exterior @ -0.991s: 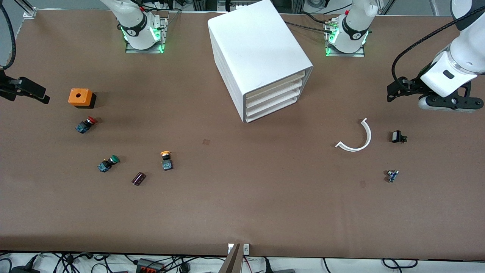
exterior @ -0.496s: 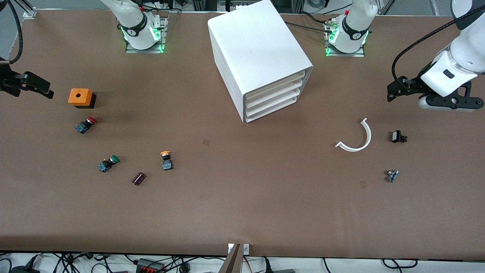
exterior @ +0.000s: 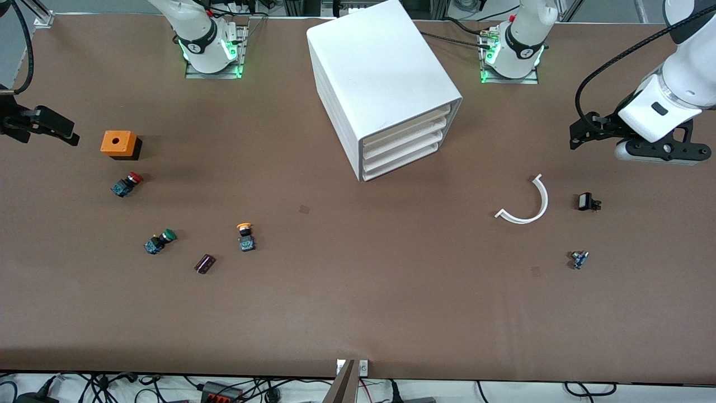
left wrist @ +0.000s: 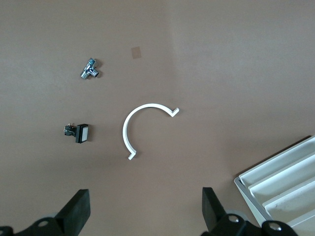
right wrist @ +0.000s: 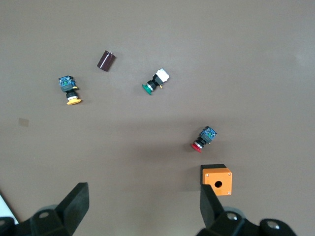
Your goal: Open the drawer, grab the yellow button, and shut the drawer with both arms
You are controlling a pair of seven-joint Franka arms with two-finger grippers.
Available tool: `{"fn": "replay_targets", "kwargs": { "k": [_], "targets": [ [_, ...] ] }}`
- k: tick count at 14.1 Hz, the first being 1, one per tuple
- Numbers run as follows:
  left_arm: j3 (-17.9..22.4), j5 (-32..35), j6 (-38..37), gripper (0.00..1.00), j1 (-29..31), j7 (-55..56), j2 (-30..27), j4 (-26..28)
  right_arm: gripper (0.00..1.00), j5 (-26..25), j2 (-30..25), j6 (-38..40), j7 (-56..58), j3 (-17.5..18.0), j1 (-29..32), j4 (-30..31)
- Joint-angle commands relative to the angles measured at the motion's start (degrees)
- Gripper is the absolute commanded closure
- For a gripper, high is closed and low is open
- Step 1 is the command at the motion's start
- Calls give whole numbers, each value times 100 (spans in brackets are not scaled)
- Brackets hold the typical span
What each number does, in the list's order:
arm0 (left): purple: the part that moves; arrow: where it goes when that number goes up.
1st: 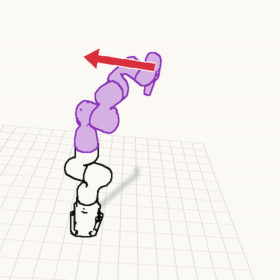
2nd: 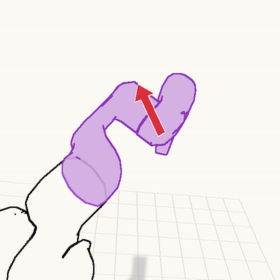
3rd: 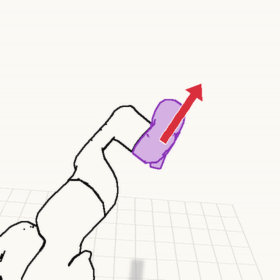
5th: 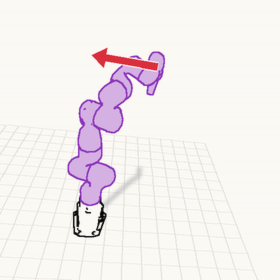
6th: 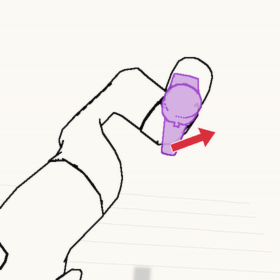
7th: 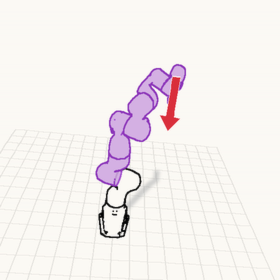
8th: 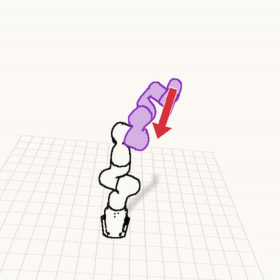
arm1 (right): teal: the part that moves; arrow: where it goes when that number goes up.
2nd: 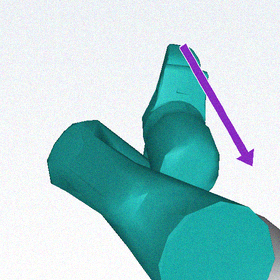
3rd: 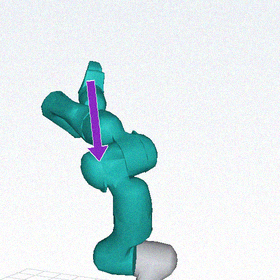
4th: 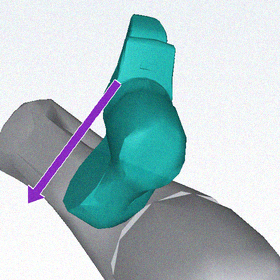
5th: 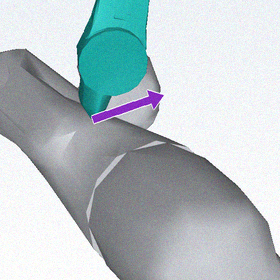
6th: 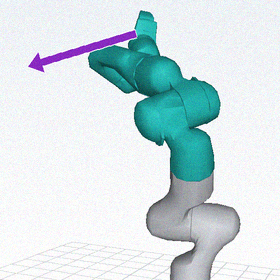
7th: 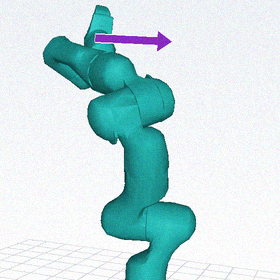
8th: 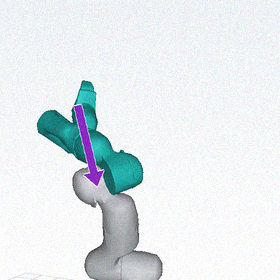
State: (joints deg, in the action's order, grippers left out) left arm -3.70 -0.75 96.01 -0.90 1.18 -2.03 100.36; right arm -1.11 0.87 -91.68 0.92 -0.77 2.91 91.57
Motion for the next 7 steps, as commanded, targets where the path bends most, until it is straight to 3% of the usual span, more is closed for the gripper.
{"fn": "replay_targets", "kwargs": {
  "k": [1,7],
  "targets": [
    [-8,13,-117,0,-6,-100,-78,-52,0,-74,-149,-43,57,68,61,159],
    [-8,13,-117,0,-15,-100,-78,-52,0,-74,-131,-52,66,68,61,159]
  ]
}}
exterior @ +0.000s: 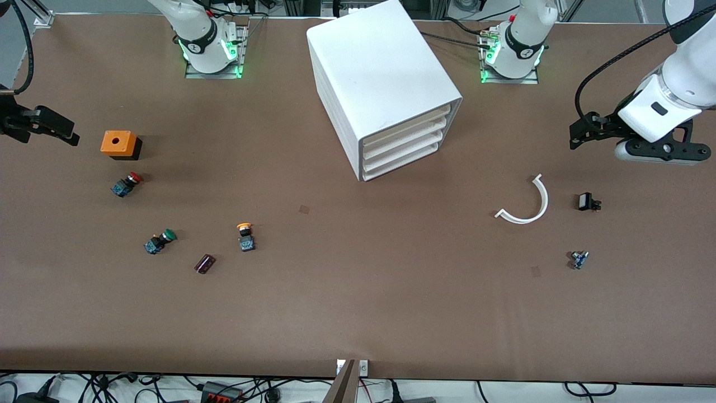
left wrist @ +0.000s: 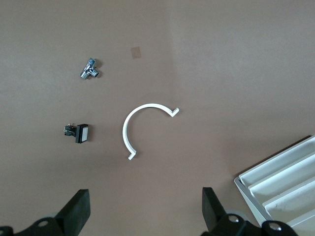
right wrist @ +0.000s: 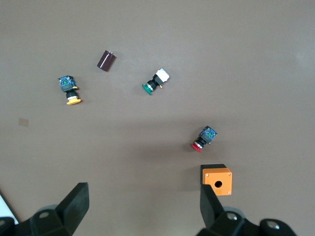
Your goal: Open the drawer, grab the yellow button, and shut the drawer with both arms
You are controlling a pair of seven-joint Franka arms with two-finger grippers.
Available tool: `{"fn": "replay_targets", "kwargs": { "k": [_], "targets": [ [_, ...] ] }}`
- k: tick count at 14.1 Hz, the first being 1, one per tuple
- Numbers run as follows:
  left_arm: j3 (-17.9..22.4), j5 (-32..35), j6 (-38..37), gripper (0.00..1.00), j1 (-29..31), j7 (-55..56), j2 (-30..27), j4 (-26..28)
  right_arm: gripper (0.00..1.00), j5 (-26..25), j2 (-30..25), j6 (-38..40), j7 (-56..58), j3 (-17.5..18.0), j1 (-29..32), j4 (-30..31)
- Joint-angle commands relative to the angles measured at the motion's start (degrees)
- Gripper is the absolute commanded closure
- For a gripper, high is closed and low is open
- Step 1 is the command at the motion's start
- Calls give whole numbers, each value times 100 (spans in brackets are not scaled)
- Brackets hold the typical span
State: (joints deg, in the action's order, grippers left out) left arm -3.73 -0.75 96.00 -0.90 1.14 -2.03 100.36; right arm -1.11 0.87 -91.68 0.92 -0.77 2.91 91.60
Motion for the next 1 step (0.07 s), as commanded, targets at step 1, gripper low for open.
{"fn": "replay_targets", "kwargs": {
  "k": [1],
  "targets": [
    [-5,13,-117,0,-6,-96,-78,-52,0,-74,-131,-52,66,68,61,156]
  ]
}}
